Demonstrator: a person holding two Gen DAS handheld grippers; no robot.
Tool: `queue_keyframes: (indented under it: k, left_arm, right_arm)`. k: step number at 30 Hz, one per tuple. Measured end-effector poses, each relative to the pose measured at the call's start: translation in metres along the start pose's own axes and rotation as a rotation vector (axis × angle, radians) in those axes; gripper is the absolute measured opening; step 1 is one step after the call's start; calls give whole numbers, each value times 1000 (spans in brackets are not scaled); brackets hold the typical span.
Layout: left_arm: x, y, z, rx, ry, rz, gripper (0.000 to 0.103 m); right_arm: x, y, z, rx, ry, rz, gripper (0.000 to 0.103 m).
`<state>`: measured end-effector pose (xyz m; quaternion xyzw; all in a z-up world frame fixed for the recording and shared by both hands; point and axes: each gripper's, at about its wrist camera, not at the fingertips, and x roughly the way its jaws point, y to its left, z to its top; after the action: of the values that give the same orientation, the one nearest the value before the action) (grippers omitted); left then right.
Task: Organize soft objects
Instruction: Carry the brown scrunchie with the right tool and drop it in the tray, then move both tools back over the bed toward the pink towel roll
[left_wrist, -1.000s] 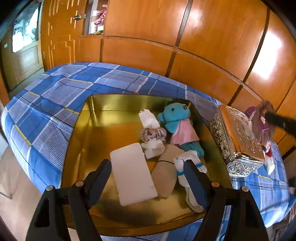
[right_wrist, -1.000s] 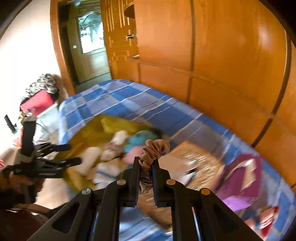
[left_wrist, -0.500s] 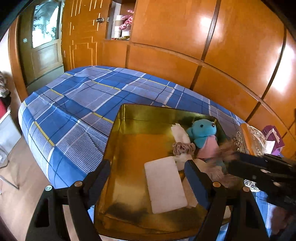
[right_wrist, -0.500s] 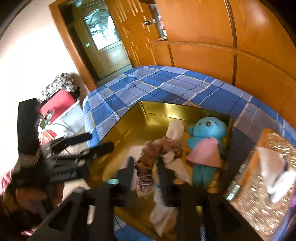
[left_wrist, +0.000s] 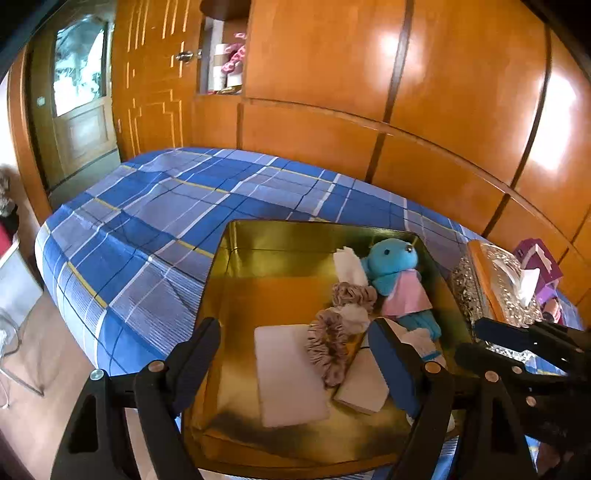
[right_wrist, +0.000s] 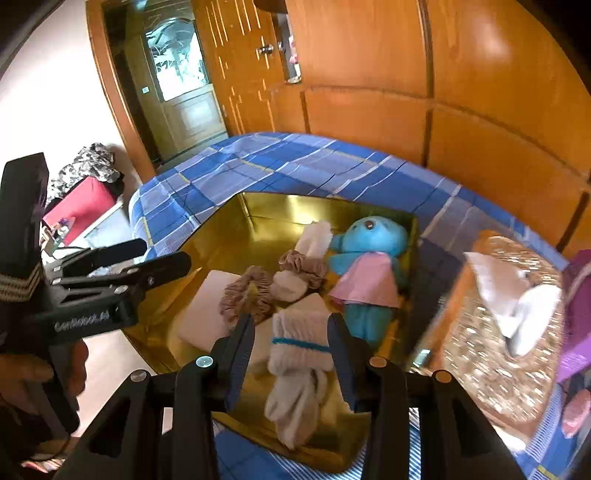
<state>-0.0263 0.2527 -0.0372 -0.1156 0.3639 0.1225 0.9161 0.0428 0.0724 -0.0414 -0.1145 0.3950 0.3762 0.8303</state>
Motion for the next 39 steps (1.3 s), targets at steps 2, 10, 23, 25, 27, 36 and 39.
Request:
queue_keyframes:
  k: [2, 10, 23, 25, 27, 36, 39]
  left_arm:
    - [-2, -4, 0, 8, -4, -7, 83]
    - [-10, -22, -4, 61, -20, -21, 83]
    - [-23, -57, -9, 175, -36, -78, 83]
    - [-25, -62, -9, 194, -42, -82, 83]
    - [-28, -67, -10, 220, -54, -84, 83]
    - [-50, -113, -11, 327, -65, -220, 83]
    - [-60, -141, -14, 392, -67, -282, 83]
  right_arm:
    - [-9, 0, -5, -9, -18, -34, 41]
    - [-43, -9, -21, 8, -87, -112, 41]
    - [-94, -75, -88, 201, -94, -282, 41]
    - [-98, -93, -105, 261, -64, -325, 41]
    - [-106, -111, -123, 331, -41, -371, 41]
    - [-129, -171, -188, 556, 74, -576, 41]
    - [-135, -183, -203, 594, 101, -609, 41]
